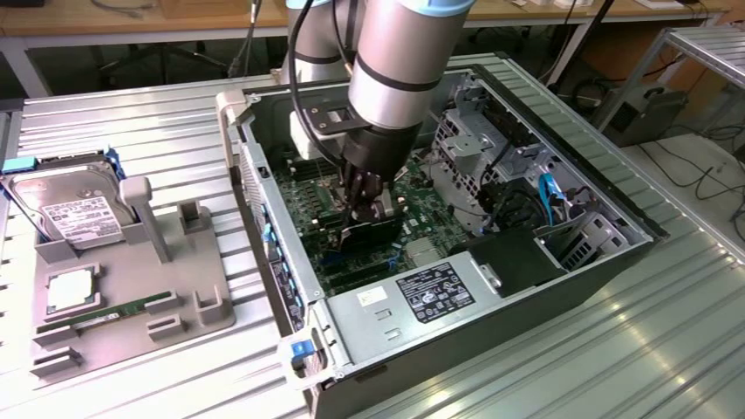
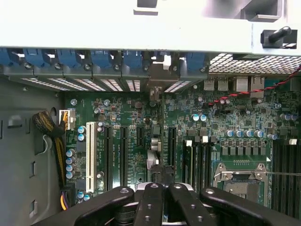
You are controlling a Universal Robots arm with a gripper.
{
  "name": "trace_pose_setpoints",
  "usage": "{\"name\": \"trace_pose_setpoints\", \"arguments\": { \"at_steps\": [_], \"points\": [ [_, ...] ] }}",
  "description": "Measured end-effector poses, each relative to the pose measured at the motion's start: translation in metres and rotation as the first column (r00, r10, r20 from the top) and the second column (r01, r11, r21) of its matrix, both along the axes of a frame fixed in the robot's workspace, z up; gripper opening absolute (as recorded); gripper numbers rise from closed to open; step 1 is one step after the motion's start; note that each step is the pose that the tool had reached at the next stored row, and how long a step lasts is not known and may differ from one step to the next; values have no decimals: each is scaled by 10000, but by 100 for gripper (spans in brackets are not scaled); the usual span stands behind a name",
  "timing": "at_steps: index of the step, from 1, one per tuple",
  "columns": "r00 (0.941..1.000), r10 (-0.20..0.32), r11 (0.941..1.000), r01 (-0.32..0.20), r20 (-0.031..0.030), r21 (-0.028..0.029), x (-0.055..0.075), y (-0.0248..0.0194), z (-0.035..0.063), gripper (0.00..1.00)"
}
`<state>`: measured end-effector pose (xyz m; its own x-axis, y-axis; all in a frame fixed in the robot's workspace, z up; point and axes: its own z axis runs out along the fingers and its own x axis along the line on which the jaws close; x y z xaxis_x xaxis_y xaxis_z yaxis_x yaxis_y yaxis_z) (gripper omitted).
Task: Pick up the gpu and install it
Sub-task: 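Insert the gpu into the slot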
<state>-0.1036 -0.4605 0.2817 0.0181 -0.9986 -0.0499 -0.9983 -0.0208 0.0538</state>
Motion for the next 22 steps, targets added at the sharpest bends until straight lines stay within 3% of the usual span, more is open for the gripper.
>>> {"name": "trace_pose_setpoints", "arguments": {
  "at_steps": [6,22],
  "points": [
    [10000,1,10000,-1,46,0,-20,3,-21,11],
    [10000,1,10000,-1,64,-4,-36,21,-90,11]
  ]
}}
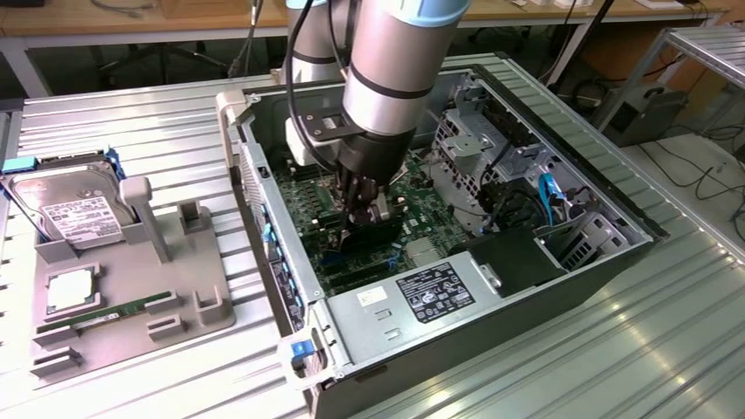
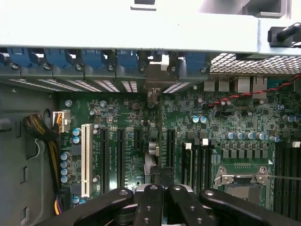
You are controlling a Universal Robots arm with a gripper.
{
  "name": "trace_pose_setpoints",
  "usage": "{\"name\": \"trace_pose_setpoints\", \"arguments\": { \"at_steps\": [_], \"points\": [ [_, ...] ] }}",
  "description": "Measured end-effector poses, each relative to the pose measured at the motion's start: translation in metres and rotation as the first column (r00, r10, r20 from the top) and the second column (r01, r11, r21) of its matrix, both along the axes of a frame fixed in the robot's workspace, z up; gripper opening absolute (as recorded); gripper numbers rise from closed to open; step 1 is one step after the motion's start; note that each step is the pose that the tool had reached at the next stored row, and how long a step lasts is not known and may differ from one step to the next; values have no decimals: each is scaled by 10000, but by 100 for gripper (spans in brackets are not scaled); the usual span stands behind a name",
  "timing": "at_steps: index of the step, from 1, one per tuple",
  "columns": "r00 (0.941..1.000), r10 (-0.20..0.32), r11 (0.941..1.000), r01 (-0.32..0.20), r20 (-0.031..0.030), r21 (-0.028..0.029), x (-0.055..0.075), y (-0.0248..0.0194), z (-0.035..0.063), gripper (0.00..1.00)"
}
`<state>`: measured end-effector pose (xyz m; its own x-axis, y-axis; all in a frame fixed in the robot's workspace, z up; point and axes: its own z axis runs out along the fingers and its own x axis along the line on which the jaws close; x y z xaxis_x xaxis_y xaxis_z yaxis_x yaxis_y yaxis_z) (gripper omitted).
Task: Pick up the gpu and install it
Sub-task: 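Insert the gpu into the slot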
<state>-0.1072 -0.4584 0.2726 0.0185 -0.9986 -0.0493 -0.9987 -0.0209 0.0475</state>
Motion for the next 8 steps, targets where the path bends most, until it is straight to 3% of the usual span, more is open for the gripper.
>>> {"name": "trace_pose_setpoints", "arguments": {
  "at_steps": [8],
  "points": [
    [10000,0,10000,0,2,2,-20,-1,-15,11]
  ]
}}
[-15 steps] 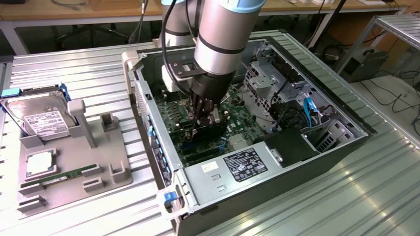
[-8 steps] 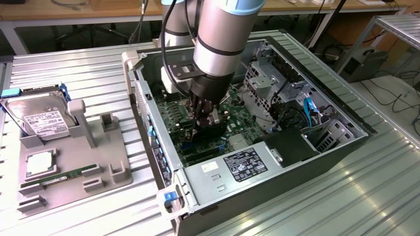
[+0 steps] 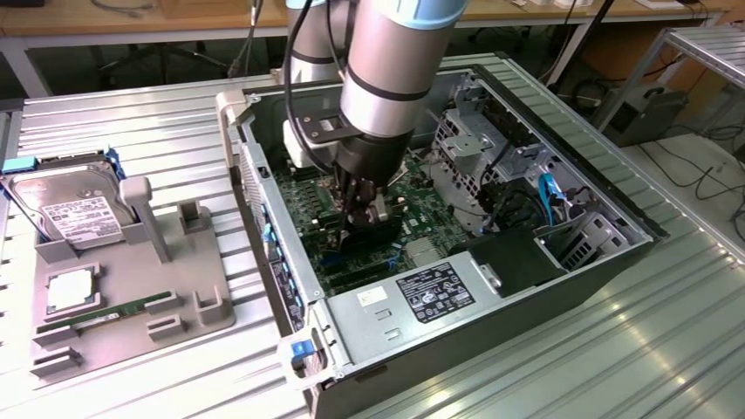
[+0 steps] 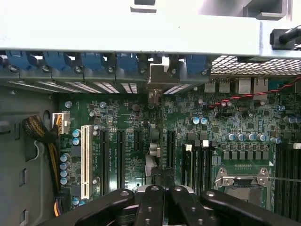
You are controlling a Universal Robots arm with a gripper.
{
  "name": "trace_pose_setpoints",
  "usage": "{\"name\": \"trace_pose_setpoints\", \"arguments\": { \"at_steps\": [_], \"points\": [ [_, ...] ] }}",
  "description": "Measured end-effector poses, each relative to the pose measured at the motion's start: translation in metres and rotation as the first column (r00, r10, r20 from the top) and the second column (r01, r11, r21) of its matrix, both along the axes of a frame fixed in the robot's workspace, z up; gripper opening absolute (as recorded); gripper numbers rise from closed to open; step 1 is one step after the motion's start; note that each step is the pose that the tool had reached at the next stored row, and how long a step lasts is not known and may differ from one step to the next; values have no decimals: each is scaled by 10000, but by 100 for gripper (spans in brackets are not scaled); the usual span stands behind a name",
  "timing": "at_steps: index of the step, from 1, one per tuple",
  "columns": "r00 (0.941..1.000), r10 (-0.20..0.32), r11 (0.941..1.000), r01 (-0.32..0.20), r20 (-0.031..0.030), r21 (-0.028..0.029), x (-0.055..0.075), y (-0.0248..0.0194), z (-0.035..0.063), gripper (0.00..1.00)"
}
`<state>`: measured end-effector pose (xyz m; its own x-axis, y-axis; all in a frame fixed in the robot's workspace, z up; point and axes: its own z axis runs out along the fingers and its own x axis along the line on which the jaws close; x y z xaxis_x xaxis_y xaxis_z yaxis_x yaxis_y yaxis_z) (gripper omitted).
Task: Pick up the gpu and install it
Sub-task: 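Insert the gpu into the slot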
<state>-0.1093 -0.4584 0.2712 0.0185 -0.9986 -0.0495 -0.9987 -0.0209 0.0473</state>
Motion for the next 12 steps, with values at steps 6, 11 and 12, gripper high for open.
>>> {"name": "trace_pose_setpoints", "arguments": {
  "at_steps": [6,11,12],
  "points": [
    [10000,6,10000,-6,0,2,-6,-22,-4,11],
    [10000,10,10000,-10,-1,-3,-7,-29,-27,11],
    [10000,11,10000,-11,0,-3,-7,-29,-33,11]
  ]
}}
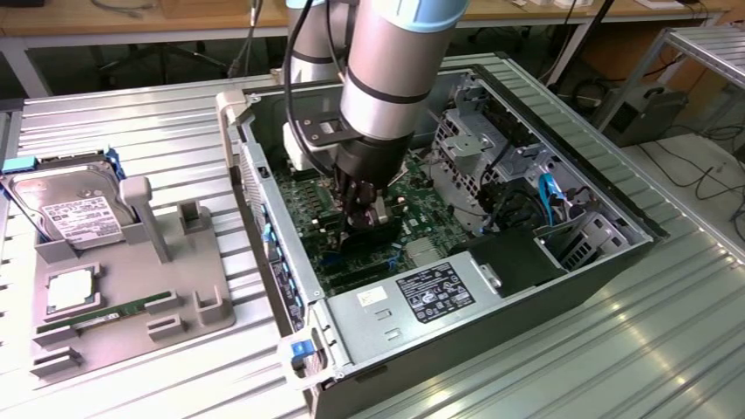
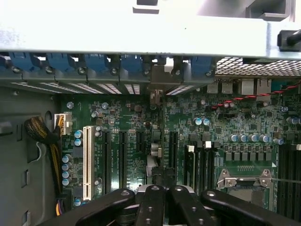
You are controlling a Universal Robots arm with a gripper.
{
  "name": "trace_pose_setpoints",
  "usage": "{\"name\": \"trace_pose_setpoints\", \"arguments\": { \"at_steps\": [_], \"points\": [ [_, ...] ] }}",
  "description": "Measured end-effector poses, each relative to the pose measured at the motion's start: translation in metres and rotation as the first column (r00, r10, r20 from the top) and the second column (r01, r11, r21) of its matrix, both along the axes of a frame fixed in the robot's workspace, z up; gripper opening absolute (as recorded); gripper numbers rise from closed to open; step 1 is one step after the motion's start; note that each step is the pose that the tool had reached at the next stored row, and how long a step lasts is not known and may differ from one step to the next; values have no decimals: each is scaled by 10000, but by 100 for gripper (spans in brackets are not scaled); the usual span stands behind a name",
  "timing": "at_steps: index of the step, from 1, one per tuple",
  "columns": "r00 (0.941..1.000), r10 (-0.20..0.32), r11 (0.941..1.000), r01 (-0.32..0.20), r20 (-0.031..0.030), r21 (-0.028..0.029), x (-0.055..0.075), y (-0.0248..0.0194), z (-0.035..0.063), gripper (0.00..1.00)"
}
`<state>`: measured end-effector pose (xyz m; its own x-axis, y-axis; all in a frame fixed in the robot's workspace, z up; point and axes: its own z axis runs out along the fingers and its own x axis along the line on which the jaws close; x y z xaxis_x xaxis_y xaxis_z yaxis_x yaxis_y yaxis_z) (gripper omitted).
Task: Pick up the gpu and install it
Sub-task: 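Insert the gpu into the slot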
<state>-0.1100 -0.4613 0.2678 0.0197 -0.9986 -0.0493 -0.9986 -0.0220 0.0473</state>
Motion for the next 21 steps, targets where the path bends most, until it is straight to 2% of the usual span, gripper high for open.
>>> {"name": "trace_pose_setpoints", "arguments": {
  "at_steps": [6,7,9,17,21],
  "points": [
    [10000,-4,10000,4,9,21,1,3,18,11],
    [10000,-5,10000,5,14,31,5,3,40,11],
    [10000,-2,10000,2,-2,4,13,1,120,11],
    [10000,-3,10000,3,-6,5,28,1,430,11],
    [10000,-2,10000,2,-5,6,28,1,435,11]
  ]
}}
